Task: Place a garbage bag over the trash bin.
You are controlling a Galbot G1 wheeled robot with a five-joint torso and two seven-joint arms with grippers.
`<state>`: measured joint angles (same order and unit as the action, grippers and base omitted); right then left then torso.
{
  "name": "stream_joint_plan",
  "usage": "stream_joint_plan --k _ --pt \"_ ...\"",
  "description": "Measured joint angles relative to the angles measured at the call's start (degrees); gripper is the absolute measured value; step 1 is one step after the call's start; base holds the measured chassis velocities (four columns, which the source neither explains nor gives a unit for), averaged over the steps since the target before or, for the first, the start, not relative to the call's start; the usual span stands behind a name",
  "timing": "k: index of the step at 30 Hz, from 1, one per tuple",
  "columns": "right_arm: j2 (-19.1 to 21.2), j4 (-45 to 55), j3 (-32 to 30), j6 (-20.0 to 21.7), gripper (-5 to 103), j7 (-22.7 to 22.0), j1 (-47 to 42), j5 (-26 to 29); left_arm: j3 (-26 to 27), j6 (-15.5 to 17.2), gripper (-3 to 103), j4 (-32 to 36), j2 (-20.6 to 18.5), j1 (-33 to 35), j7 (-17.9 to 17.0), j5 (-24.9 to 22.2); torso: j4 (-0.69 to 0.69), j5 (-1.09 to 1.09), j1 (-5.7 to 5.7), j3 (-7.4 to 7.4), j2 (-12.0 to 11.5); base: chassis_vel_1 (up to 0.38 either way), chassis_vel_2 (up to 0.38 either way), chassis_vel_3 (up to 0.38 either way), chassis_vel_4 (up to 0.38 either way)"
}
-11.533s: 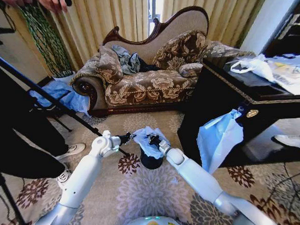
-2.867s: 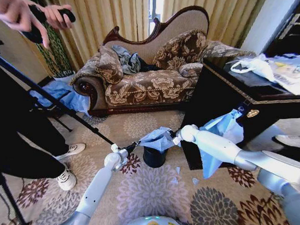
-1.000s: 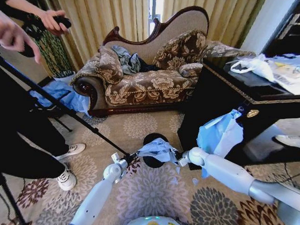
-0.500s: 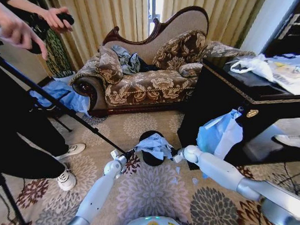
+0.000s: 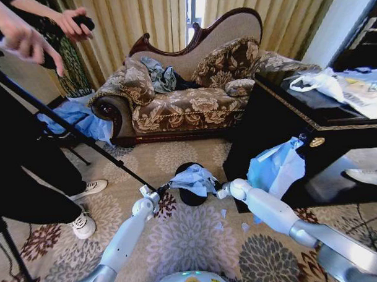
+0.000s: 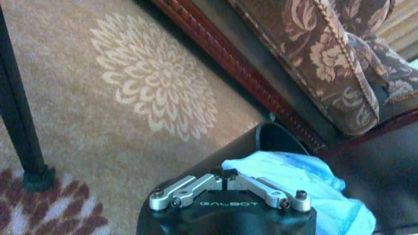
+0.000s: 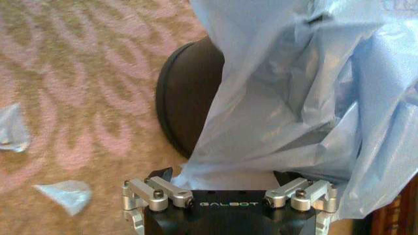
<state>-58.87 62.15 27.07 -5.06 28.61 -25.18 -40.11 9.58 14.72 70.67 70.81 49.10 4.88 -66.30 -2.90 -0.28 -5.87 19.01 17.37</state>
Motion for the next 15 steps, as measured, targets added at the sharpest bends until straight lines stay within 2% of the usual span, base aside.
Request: stream_joint_plan --k 6,15 --pt "-1.3 -2.7 -2.1 -0.5 100 -0.9 -1.6 -1.1 -0.3 -0.5 0 -1.2 0.1 -0.4 0.6 0.7 0.03 0.02 0.00 0.00 0.0 0.000 0.000 0.000 0.000" --pt "-3.0 -4.8 -4.2 -0.7 100 -1.8 -1.3 -1.7 -0.7 -1.6 0 -3.2 0.2 -1.7 1.8 1.7 0.01 -0.01 0.00 0.00 0.0 0.000 0.000 0.000 0.000"
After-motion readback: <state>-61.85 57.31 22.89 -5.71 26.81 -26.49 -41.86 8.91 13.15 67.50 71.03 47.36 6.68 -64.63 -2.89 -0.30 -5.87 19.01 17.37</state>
